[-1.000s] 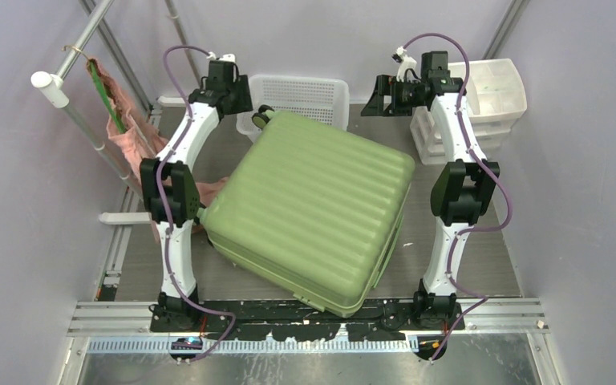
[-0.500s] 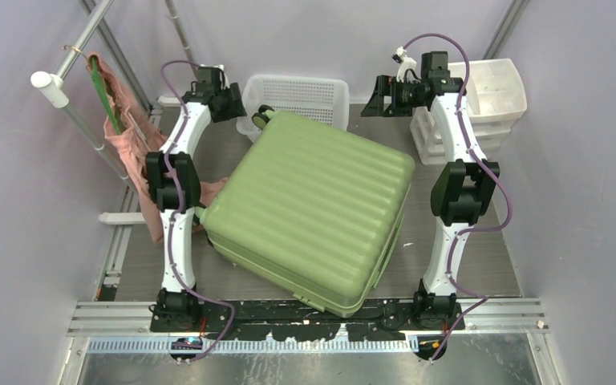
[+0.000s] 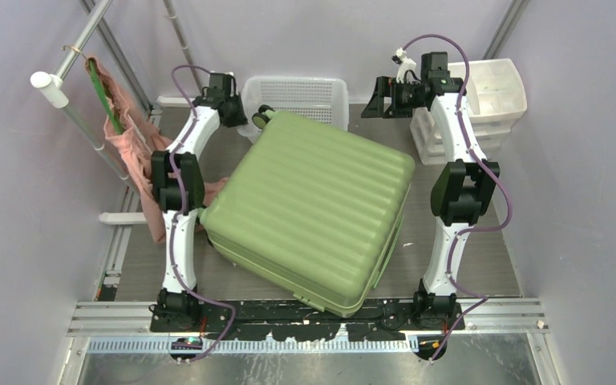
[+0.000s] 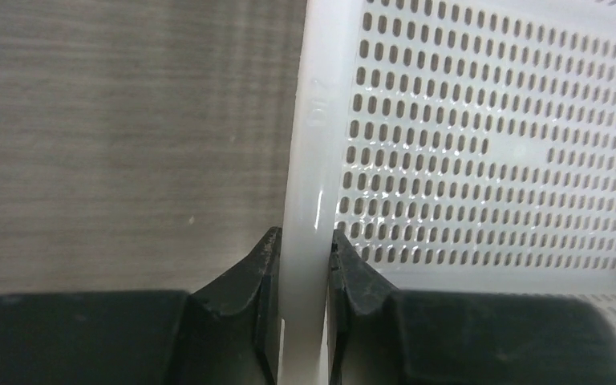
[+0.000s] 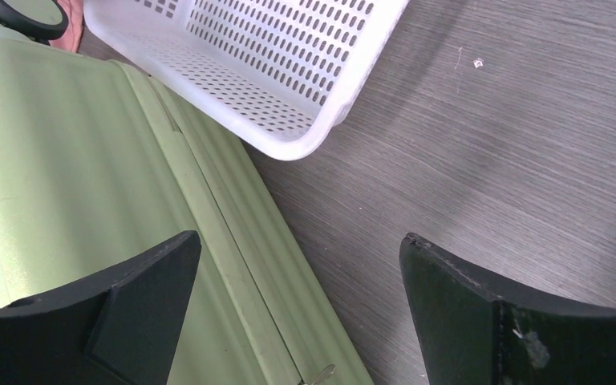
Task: Open, take out, and arrange the luggage
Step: Move the bin to the center of the board, then adjust the luggage at the center of the board.
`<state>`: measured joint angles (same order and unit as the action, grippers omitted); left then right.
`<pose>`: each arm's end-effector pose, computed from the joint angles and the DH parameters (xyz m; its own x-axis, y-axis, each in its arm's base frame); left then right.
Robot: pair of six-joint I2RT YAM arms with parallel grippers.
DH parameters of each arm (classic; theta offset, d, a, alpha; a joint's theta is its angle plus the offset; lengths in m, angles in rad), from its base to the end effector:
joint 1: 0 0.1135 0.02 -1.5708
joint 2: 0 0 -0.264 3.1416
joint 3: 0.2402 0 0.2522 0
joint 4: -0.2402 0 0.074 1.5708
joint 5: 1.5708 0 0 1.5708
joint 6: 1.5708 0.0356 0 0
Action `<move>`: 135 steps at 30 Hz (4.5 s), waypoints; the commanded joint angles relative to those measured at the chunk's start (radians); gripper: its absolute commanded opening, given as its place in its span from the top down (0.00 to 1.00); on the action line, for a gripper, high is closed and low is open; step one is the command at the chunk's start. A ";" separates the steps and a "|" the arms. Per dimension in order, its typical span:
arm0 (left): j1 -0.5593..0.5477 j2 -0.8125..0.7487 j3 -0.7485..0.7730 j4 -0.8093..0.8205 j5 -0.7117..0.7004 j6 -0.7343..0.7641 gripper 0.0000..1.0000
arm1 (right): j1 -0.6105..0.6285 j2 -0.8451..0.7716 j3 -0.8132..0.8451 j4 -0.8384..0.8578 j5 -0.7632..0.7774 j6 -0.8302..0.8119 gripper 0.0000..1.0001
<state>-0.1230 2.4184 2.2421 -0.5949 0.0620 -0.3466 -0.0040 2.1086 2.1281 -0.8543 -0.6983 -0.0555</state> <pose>0.5437 -0.0694 0.2280 -0.7072 -0.2542 -0.6598 -0.0783 0.9556 -0.2842 0.4670 0.0210 0.3299 -0.7162 -0.0396 -0.6967 -0.4690 0.7666 0.4385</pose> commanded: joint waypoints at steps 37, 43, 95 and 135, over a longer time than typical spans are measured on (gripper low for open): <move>0.151 -0.642 -0.418 -0.240 -0.055 -0.162 0.22 | -0.004 -0.259 -0.059 -0.188 -0.078 -0.234 0.00; 0.058 -0.783 -0.547 -0.095 0.174 -0.138 0.18 | -0.011 -0.382 -0.185 -0.218 -0.123 -0.257 0.00; 0.002 -1.839 -1.284 -0.609 0.466 -0.453 0.62 | -0.401 -0.733 -1.131 -0.275 0.006 0.289 0.47; -0.435 -1.247 -1.296 0.170 0.212 -0.691 0.52 | -0.574 -0.868 -1.169 -0.271 0.210 0.405 0.77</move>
<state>-0.5510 1.0817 0.8536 -0.6098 0.3428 -1.0569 -0.5503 1.2846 0.8890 -1.0988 -0.4236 0.3004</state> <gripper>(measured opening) 0.468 0.261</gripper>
